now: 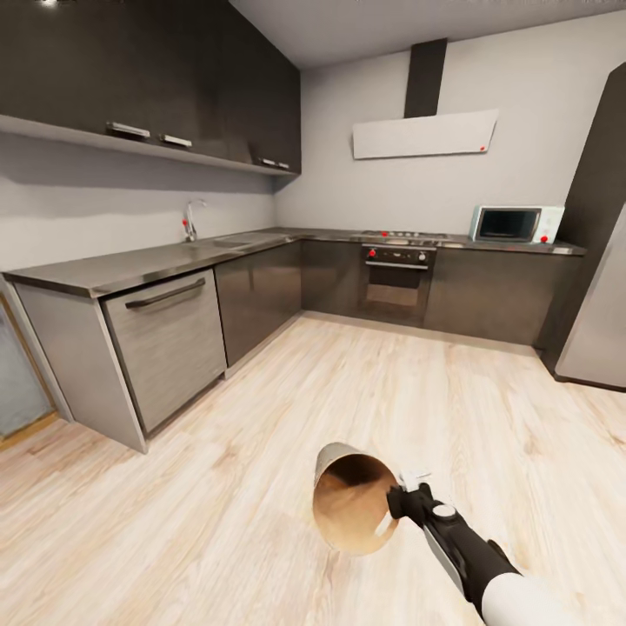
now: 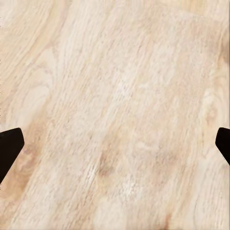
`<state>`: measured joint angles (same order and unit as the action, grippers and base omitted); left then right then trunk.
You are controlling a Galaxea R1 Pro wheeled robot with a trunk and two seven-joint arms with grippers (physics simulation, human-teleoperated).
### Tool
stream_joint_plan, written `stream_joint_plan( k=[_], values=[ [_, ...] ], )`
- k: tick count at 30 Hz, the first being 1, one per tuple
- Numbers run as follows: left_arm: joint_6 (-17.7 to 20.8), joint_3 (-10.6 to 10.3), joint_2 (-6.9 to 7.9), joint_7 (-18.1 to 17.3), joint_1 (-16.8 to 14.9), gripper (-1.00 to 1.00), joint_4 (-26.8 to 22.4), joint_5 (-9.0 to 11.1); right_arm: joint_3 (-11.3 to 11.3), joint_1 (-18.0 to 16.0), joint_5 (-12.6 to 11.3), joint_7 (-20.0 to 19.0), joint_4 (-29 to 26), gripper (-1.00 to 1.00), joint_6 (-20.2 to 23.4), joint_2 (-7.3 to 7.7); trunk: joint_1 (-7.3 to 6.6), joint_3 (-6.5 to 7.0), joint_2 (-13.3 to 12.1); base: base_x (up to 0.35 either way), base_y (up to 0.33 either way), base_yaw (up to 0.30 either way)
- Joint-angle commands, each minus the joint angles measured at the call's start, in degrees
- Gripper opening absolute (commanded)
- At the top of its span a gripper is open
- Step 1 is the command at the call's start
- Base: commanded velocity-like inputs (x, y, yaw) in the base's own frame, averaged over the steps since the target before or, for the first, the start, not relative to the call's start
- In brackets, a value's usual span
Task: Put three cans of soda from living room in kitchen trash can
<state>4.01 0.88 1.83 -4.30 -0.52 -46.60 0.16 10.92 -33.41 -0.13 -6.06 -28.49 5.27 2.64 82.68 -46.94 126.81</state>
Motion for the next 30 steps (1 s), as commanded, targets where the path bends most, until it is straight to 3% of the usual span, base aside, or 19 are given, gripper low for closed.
stream_joint_plan(
  k=[1,2,13,19,21,23,30],
  values=[
    [-0.3,-0.01,-0.03,0.0,0.0,1.0,0.03,-0.05,-0.04,1.54,-0.26,-0.29,-0.44,-1.0,-1.71,0.72,-0.23,0.2,-0.41,0.0,0.0,0.0],
    [-0.79,-0.04,-0.05,0.0,0.0,1.0,0.46,-0.08,0.06,3.06,-0.27,-0.32,-0.84,-1.0,-3.25,1.55,-0.45,0.38,-0.81,0.0,0.0,0.0],
    [-2.53,-0.12,0.13,0.0,-0.57,1.0,2.23,-0.01,0.99,6.52,-0.25,-1.6,-1.01,-1.0,-6.55,5.49,-2.86,2.35,-5.23,0.0,0.0,0.0],
    [-3.21,-0.23,0.11,0.0,-0.69,1.0,2.45,-0.38,1.28,10.89,-0.07,-2.24,-0.45,-1.0,-17.83,7.94,-4.18,3.43,-7.63,0.0,0.0,0.0],
    [-3.6,-0.33,0.14,0.0,-0.7,1.0,2.46,-0.49,1.33,12.32,0.73,-2.31,-0.36,-1.0,-19.88,8.76,-4.62,3.79,-8.43,0.0,0.0,0.0],
    [-3.92,-0.45,0.18,0.0,-0.7,1.0,2.89,-0.55,1.34,15.13,3.32,-2.35,-0.29,-1.0,-23.88,10.1,-5.06,4.15,-9.24,0.0,0.0,0.0],
    [-4.07,-0.58,0.19,-0.15,-0.7,1.0,3.57,-0.64,1.35,17.51,5.42,-2.85,1.81,-1.0,-32.43,11.54,-6.6,5.4,-12.04,0.0,0.0,0.0]
  ],
)
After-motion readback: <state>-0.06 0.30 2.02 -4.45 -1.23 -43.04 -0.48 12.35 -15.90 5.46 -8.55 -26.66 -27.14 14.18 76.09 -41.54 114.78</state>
